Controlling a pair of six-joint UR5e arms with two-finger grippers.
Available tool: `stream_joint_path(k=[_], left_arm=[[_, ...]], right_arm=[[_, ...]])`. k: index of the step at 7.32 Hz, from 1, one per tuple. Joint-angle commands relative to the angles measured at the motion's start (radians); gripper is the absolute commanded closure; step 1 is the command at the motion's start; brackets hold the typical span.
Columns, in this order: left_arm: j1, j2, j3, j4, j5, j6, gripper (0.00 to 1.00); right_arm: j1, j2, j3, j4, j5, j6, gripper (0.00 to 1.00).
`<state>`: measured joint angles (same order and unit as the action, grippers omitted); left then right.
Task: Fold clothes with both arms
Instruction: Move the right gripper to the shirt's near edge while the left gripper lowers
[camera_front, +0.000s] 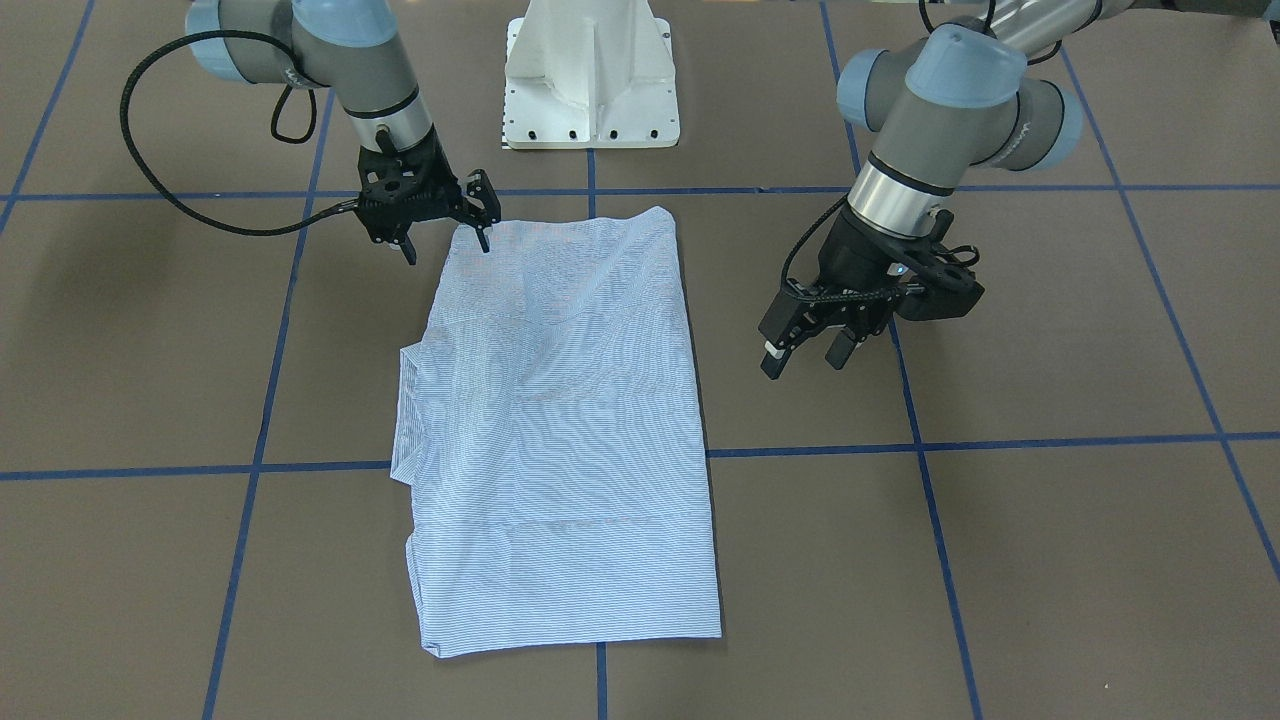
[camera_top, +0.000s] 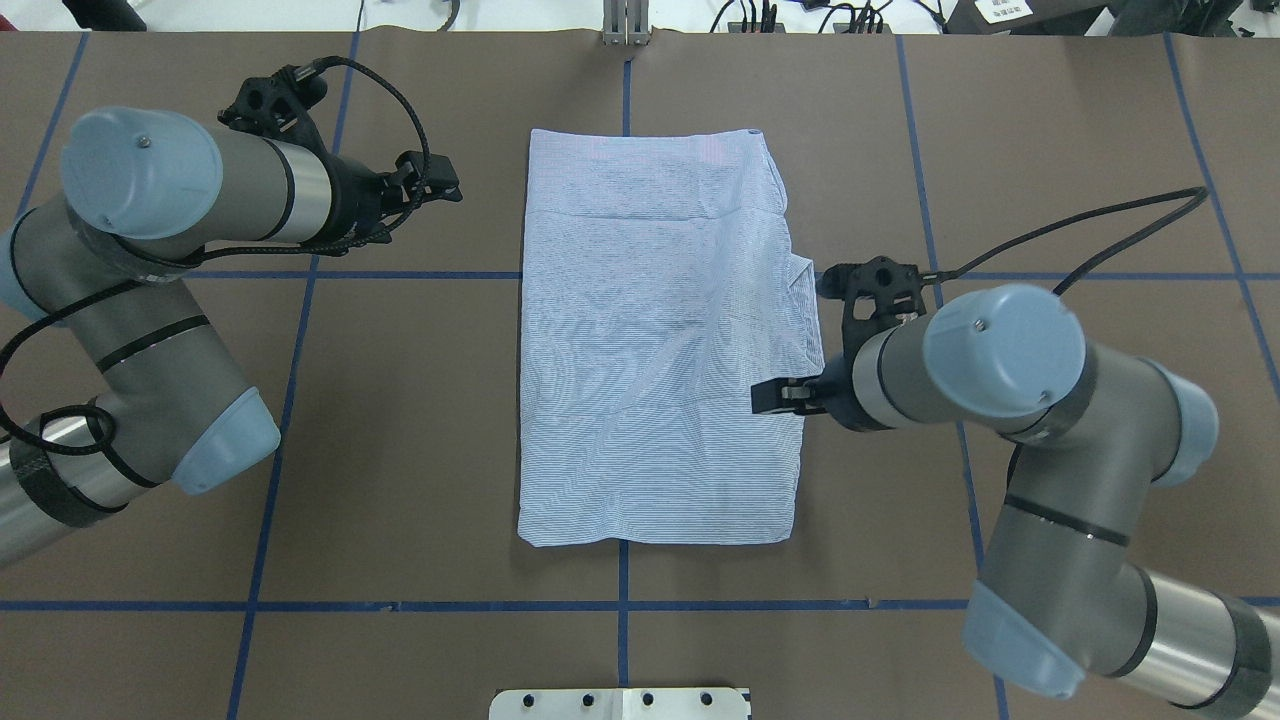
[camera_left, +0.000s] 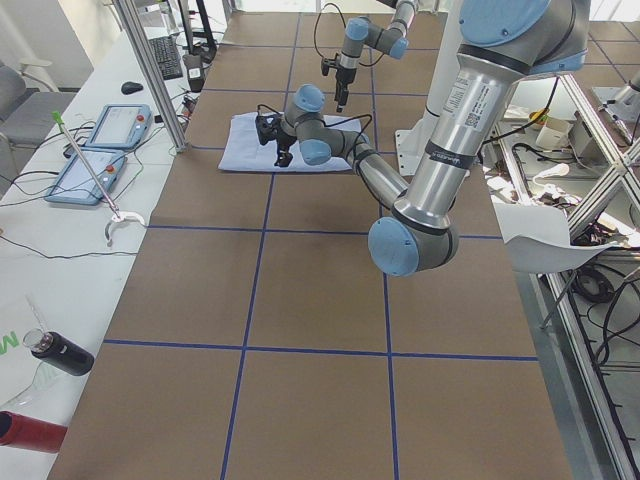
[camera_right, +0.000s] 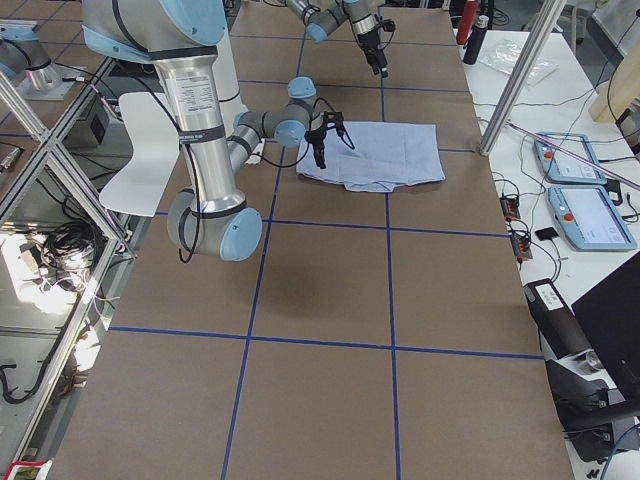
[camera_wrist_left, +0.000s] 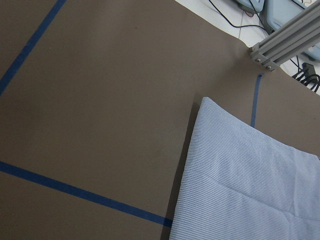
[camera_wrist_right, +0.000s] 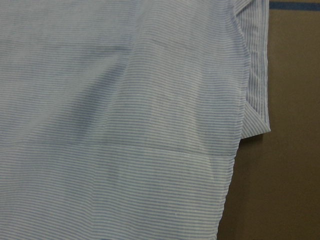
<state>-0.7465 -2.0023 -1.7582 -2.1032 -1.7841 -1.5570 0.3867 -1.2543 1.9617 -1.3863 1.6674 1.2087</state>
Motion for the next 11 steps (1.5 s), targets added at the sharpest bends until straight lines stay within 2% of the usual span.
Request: stream_joint_path(k=[1, 3, 4, 5, 7, 8, 11], left_arm=[[0.003, 0.000, 0.006, -0.001, -0.003, -0.002, 0.00], [0.009, 0.000, 0.008, -0.006, -0.003, -0.006, 0.00], [0.009, 0.000, 0.008, -0.006, -0.003, -0.005, 0.00], [0.009, -0.001, 0.006, -0.008, -0.003, -0.005, 0.00], [0.009, -0.003, 0.006, -0.008, -0.001, -0.005, 0.00], [0.009, -0.003, 0.006, -0.006, -0.001, -0.005, 0.00], [0.009, -0.006, 0.006, -0.006, -0.001, -0.008, 0.00]], right_arm=[[-0.019, 0.021, -0.052, 0.006, -0.015, -0.015, 0.09], [-0.019, 0.021, -0.078, 0.036, -0.014, -0.009, 0.15], [-0.017, 0.024, -0.078, 0.035, -0.003, -0.005, 0.25], [-0.017, 0.024, -0.082, 0.033, 0.026, -0.002, 0.40], [-0.012, 0.023, -0.081, 0.032, 0.078, -0.001, 0.92], [-0.012, 0.021, -0.081, 0.030, 0.086, -0.001, 1.00], [-0.005, 0.015, -0.069, 0.026, 0.126, 0.000, 1.00]])
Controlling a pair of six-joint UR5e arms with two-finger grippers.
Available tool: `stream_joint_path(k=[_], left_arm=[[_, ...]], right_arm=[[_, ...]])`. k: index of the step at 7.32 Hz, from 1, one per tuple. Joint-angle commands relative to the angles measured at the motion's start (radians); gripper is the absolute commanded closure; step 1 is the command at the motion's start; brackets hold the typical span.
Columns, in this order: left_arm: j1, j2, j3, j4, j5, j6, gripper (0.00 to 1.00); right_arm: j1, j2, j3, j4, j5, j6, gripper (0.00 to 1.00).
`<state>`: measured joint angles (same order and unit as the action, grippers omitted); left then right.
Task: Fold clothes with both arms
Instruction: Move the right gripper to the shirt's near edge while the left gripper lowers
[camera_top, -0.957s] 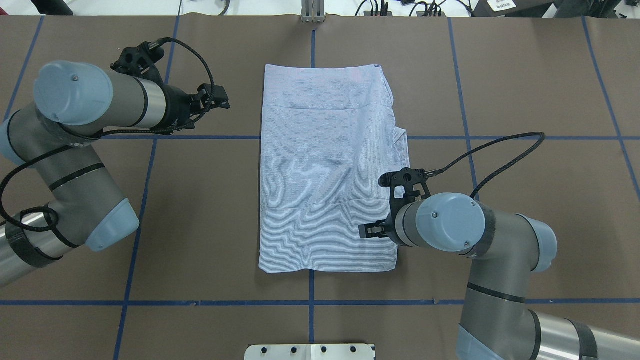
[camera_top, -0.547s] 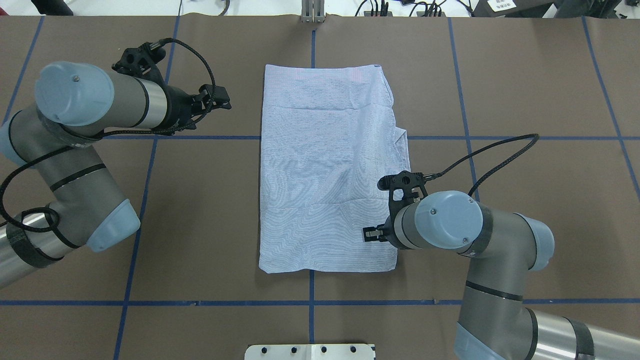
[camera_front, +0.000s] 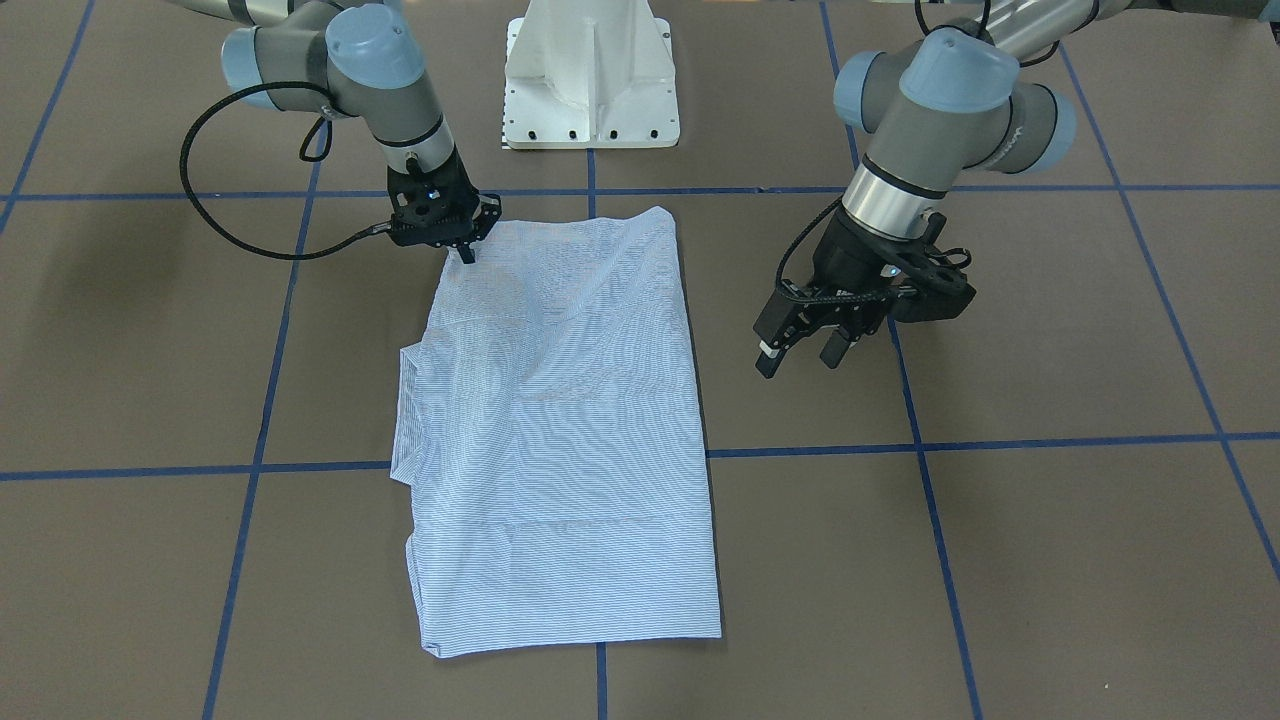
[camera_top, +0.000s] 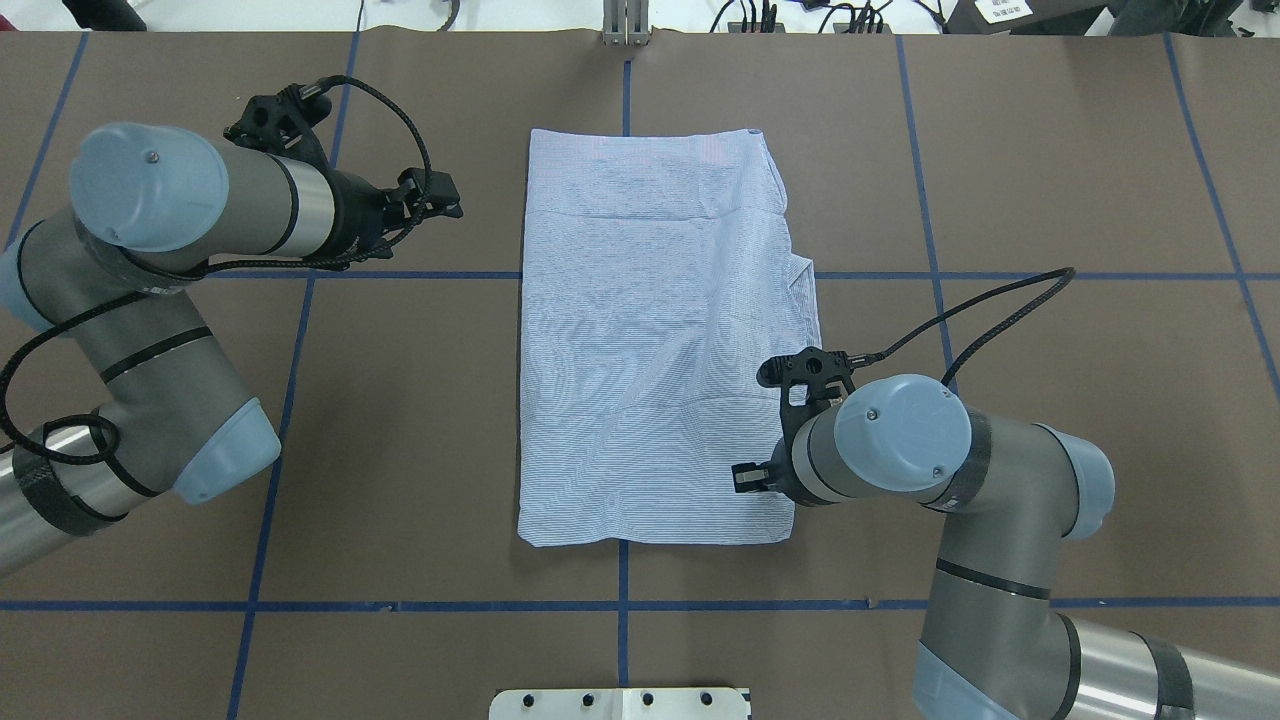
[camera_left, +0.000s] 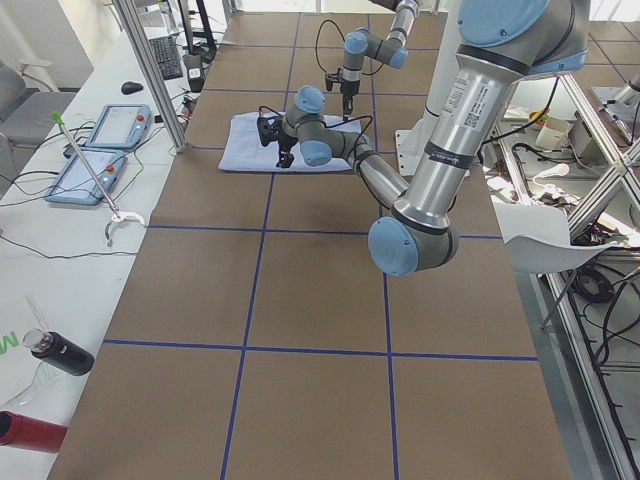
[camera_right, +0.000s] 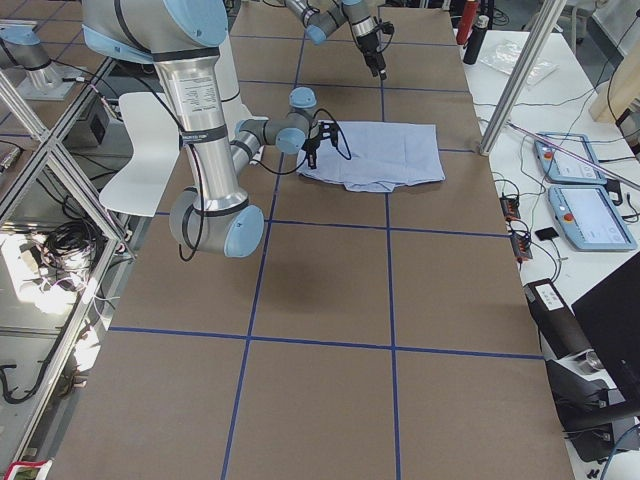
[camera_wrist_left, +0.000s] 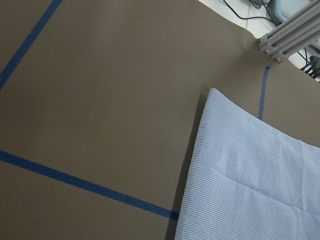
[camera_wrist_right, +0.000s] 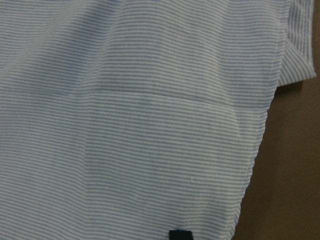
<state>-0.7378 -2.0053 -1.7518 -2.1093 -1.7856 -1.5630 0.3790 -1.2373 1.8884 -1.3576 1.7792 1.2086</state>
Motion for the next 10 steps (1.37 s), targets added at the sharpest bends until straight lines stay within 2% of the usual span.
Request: stream_joint_path(k=[1, 2, 3, 4, 6, 8, 10], left_arm=[[0.000, -0.003, 0.000, 0.000, 0.000, -0.002, 0.00], [0.000, -0.003, -0.002, 0.000, 0.000, -0.002, 0.00], [0.000, -0.004, -0.002, 0.002, 0.000, -0.002, 0.00], [0.000, -0.006, -0.002, 0.003, -0.001, -0.003, 0.00], [0.069, 0.003, -0.008, -0.005, -0.052, -0.082, 0.00], [0.220, 0.002, -0.020, 0.008, -0.046, -0.222, 0.00], [0.310, -0.027, -0.035, 0.121, -0.044, -0.269, 0.03]], right_arm=[[0.006, -0.004, 0.006, -0.008, 0.026, 0.000, 1.00], [0.021, -0.005, 0.012, -0.006, 0.028, 0.018, 0.79], [0.021, -0.014, 0.012, 0.001, 0.028, 0.038, 0.22], [0.017, -0.018, 0.015, 0.005, 0.029, 0.090, 0.02], [0.021, -0.019, 0.063, 0.005, 0.066, 0.131, 0.01], [0.043, -0.021, 0.070, 0.005, 0.106, 0.170, 0.01], [0.064, -0.021, 0.069, -0.005, 0.120, 0.174, 0.01]])
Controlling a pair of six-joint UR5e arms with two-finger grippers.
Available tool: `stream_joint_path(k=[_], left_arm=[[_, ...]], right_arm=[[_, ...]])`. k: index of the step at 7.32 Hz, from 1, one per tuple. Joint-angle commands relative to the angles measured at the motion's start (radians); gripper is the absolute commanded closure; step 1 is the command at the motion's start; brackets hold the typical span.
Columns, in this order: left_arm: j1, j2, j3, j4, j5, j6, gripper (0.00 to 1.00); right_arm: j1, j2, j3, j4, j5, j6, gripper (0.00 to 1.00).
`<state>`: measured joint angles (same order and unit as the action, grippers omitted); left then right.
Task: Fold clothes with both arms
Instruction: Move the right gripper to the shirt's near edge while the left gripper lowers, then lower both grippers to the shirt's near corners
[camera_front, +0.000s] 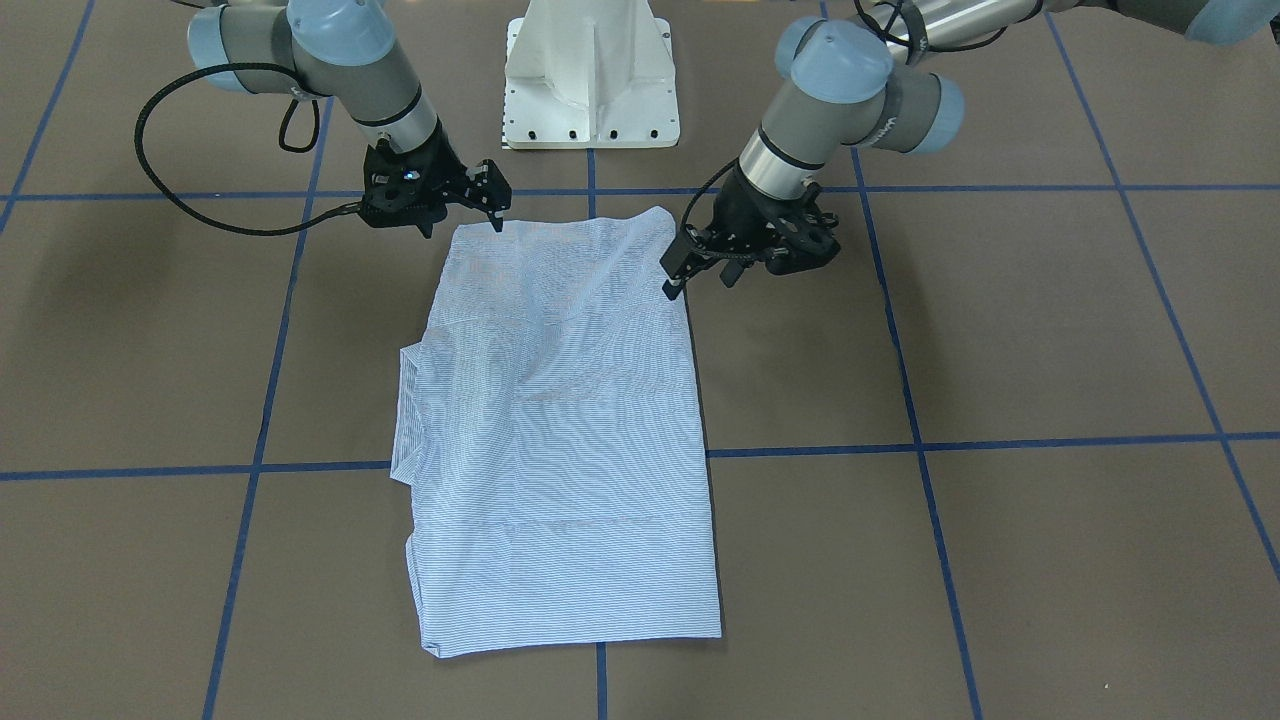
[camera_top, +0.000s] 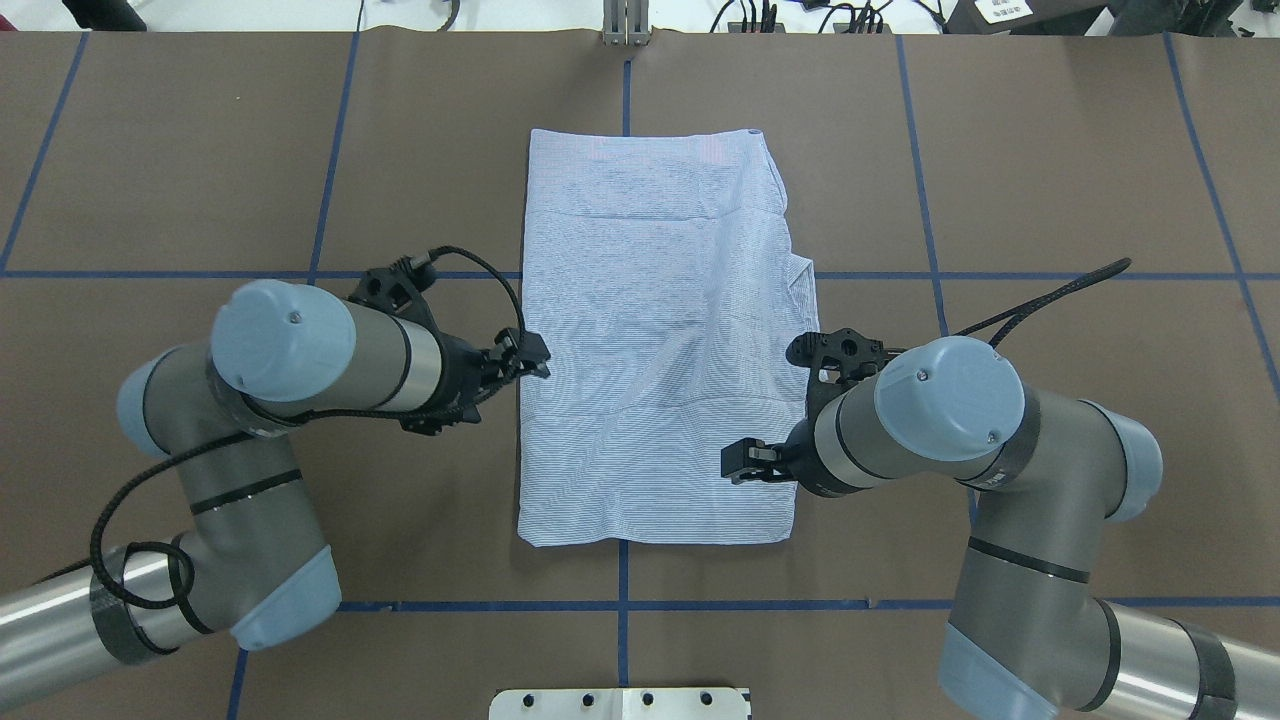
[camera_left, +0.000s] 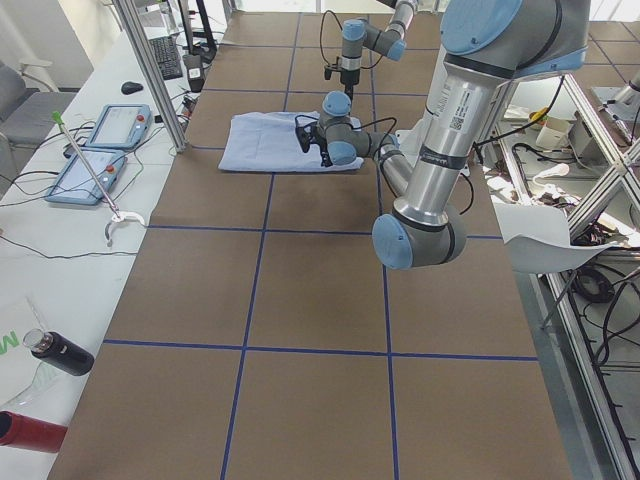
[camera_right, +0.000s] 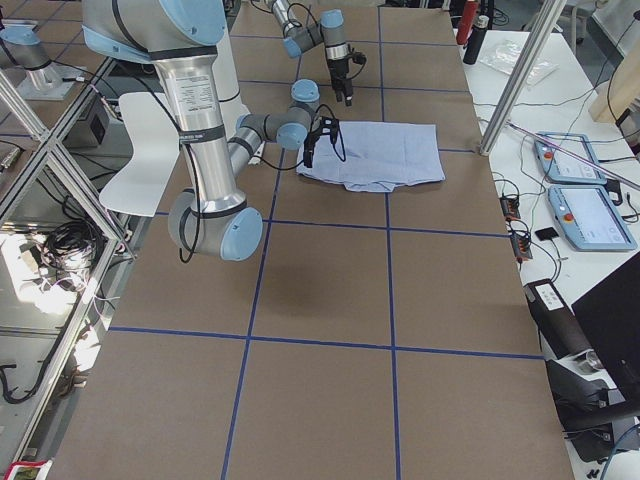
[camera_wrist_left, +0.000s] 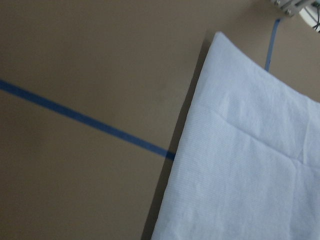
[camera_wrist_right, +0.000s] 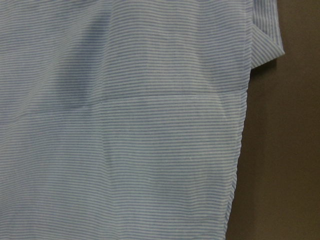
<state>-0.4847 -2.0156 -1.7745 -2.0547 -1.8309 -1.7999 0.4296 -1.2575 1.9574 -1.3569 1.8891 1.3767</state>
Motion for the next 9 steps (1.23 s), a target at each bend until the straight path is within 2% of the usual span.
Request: stream_joint_path(k=[1, 5, 7, 8, 9], left_arm=[[0.079, -0.015, -0.013, 0.083, 0.002, -0.033, 0.05], [0.155, -0.005, -0.002, 0.085, 0.004, -0.032, 0.10], [0.156, -0.006, 0.007, 0.087, 0.002, -0.032, 0.20], [0.159, -0.006, 0.006, 0.087, 0.002, -0.032, 0.30], [0.163, -0.011, 0.007, 0.085, 0.001, -0.030, 0.57]], right_arm=[[0.015, 0.000, 0.001, -0.005, 0.010, 0.010, 0.00], [0.020, 0.006, 0.003, -0.004, 0.010, 0.012, 0.00], [0.024, 0.004, 0.003, -0.002, 0.010, 0.012, 0.00], [0.024, 0.004, 0.001, -0.004, 0.008, 0.012, 0.00], [0.024, 0.003, 0.001, -0.004, 0.008, 0.012, 0.00]])
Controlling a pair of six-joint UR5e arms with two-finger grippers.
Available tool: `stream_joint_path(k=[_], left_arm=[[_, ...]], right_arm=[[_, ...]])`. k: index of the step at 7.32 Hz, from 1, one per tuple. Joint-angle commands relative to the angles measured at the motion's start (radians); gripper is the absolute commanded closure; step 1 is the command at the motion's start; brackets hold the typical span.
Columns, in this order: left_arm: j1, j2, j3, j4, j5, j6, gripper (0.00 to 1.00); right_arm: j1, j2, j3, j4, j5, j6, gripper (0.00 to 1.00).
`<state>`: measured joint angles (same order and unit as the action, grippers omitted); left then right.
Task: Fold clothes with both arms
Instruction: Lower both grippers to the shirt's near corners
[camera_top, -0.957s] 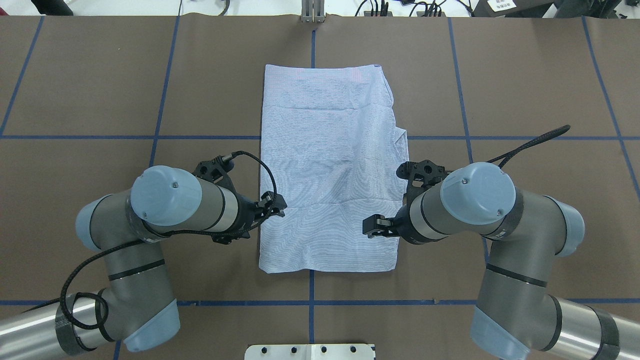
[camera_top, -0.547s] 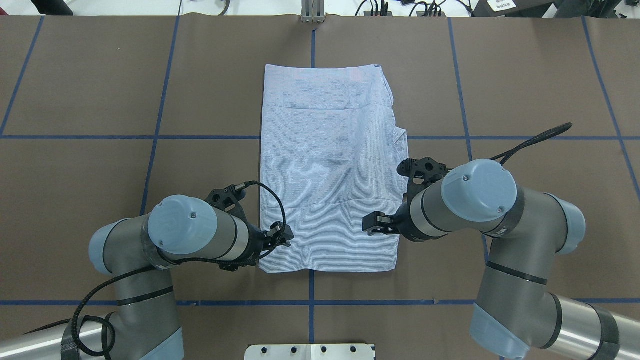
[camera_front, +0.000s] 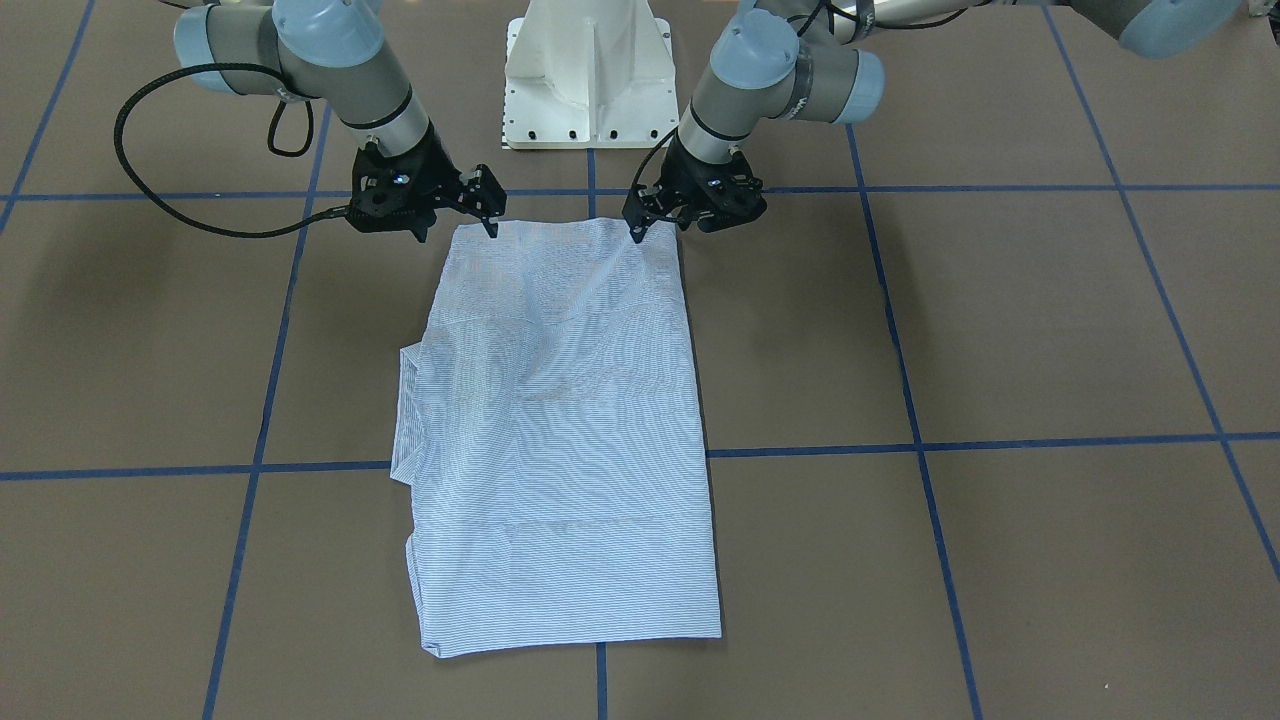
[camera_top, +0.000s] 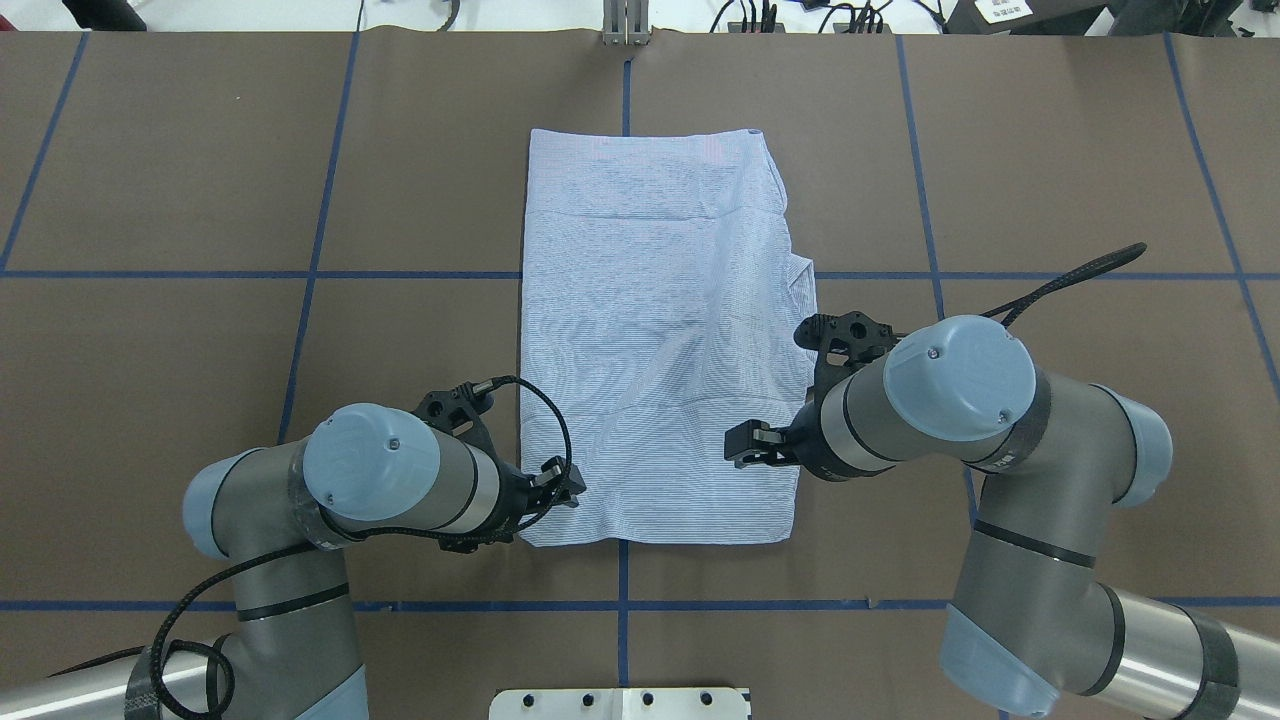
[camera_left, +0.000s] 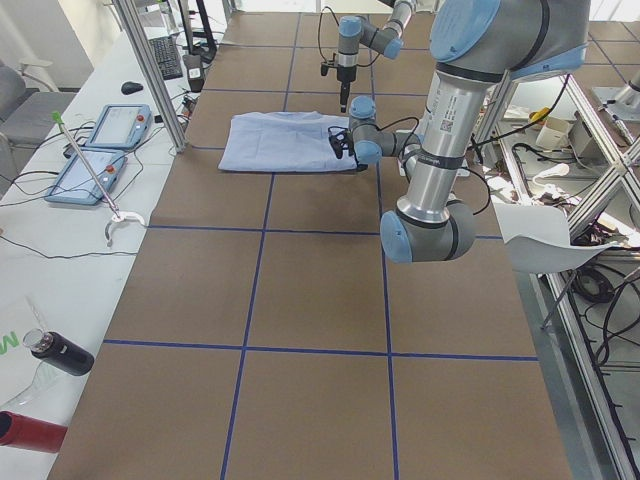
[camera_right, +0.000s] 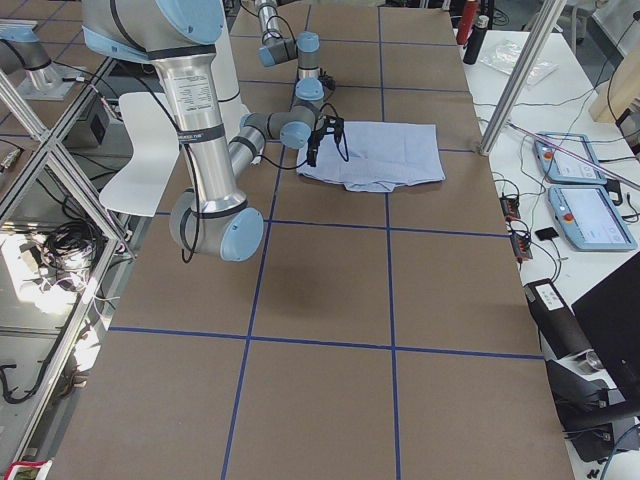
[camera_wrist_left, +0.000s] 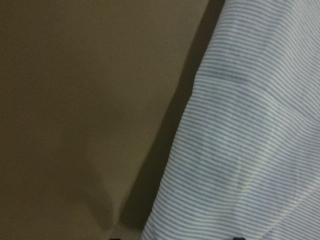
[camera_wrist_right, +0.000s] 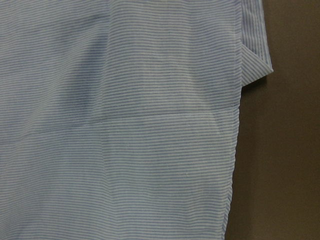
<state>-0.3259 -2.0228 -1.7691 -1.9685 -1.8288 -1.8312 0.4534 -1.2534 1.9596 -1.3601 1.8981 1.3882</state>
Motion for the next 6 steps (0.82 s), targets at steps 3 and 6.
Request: stream_joint_path(k=[3, 6], left_arm=[[0.004, 0.001, -0.015, -0.001, -0.001, 0.001, 1.00], [-0.002, -0.001, -0.036, 0.006, -0.003, 0.001, 1.00]], right_arm=[[-0.005, -0.004, -0.007, -0.002, -0.002, 0.055, 0.00], [-0.103, 0.008, -0.027, 0.002, -0.087, 0.400, 0.00]])
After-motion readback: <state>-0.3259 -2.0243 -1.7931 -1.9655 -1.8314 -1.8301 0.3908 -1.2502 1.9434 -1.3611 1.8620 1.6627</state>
